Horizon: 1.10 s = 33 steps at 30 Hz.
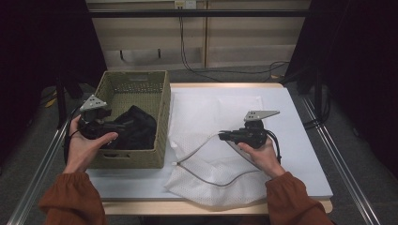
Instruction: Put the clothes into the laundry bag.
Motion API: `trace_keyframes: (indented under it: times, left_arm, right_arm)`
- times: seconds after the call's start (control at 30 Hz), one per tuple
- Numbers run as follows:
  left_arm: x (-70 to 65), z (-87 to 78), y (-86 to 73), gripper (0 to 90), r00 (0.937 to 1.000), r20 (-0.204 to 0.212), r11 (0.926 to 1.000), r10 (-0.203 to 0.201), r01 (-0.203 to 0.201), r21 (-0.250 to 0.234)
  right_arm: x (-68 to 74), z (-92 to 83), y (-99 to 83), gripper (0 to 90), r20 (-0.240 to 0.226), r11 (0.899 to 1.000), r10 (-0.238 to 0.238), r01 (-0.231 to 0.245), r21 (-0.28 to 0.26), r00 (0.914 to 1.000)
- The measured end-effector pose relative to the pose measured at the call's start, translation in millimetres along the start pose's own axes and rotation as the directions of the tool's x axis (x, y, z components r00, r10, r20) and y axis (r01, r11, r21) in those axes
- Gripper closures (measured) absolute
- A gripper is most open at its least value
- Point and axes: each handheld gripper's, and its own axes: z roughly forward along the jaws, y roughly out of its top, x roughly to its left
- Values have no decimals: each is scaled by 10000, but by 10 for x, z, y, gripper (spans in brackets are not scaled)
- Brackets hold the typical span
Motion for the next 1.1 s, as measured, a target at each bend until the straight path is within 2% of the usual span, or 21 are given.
trace_keyframes:
  times: [0.03, 0.1, 0.17, 0.2, 0.27, 0.33, 0.4, 0.47, 0.53, 0.6, 0.63, 0.67, 0.77, 0.8, 0.83, 0.87, 0.9, 0.93, 1.0, 1.07, 1.1]
  left_arm:
    - [8, 30, 4, 62, 10000, 49, 10000, -75, 75, 43]
    - [42, 81, 14, 61, 9999, -55, 9995, 86, -84, 288]
    - [72, 145, 26, 61, 10000, 29, 9990, -4, 2, 446]
    - [88, 170, 37, 61, 9999, -54, 9986, 112, -109, 524]
    - [116, 223, 60, 60, 9997, 62, 9991, -257, 255, 339]
    - [140, 274, 87, 57, 10000, 55, 9986, -38, 35, 526]
    - [154, 333, 90, 52, 9998, 26, 9989, -185, 184, 430]
    - [171, 397, 73, 61, 9997, -14, 9981, -261, 261, 551]
    - [195, 455, 49, 57, 9996, 73, 9953, -283, 275, 927]
    - [219, 501, 22, 57, 9998, -18, 9935, -198, 199, 1117]
    - [227, 527, 7, 57, 9991, 18, 9915, -426, 420, 1230]
    - [232, 544, -1, 63, 9989, 3, 9923, -462, 459, 1149]
    - [269, 613, -29, 62, 9994, 84, 9860, -327, 309, 1641]
    - [280, 639, -47, 62, 9991, 35, 9855, -432, 420, 1643]
    - [297, 665, -60, 64, 9992, 62, 9806, -400, 381, 1923]
    - [298, 686, -71, 62, 9986, 112, 9794, -512, 480, 1962]
    - [302, 708, -79, 58, 9978, 313, 9752, -588, 507, 2156]
    - [300, 720, -78, 60, 9985, 278, 9718, -470, 392, 2325]
    - [306, 739, -83, 60, 9974, 501, 9713, -510, 379, 2349]
    - [303, 759, -87, 62, 9978, 501, 9690, -431, 295, 2453]
    - [315, 771, -91, 63, 9972, 644, 9646, -380, 197, 2631]
  right_arm:
    - [-1, 0, -1, 882, 3, 10000, -6, 6, 4, 10000]
    - [-2, 0, -2, 882, -1, 10000, 32, -32, 1, 10000]
    - [-2, 3, -1, 882, -9, 10000, 27, -27, 5, 10000]
    - [-2, 3, -1, 882, -9, 10000, 18, -18, -5, 10000]
    - [0, 2, 0, 881, -23, 10000, -4, 3, -4, 10000]
    - [-2, 3, 2, 882, -36, 10000, 8, -8, -1, 10000]
    - [-7, 5, 3, 882, -27, 10000, -3, 3, -5, 10000]
    - [-8, 4, 7, 882, -20, 10000, -32, 32, -4, 10000]
    - [-10, -7, 12, 882, -2, 10000, -4, 4, -39, 10000]
    - [-12, -15, 15, 881, -2, 10000, -4, 4, -66, 10000]
    - [-11, -21, 18, 882, 0, 10000, -20, 20, -79, 10000]
    - [-12, -28, 24, 881, 1, 10000, -22, 22, -96, 10000]
    - [-18, -39, 31, 881, 28, 9999, -13, 13, -129, 10000]
    - [-21, -36, 29, 881, 10, 9999, -7, 7, -108, 10000]
    - [-23, -32, 27, 881, 19, 9999, 4, -4, -118, 10000]
    - [-23, -28, 26, 881, 18, 9999, -7, 7, -104, 10000]
    - [-21, -27, 26, 881, 27, 10000, -5, 5, -86, 10000]
    - [-21, -24, 26, 881, 40, 10000, -13, 13, -86, 10000]
    - [-27, -16, 22, 881, 4, 10000, 24, -24, -51, 10000]
    - [-25, -6, 17, 881, -3, 10000, -3, 3, 0, 10000]
    - [-25, -3, 16, 881, -2, 10000, -6, 6, 16, 10000]
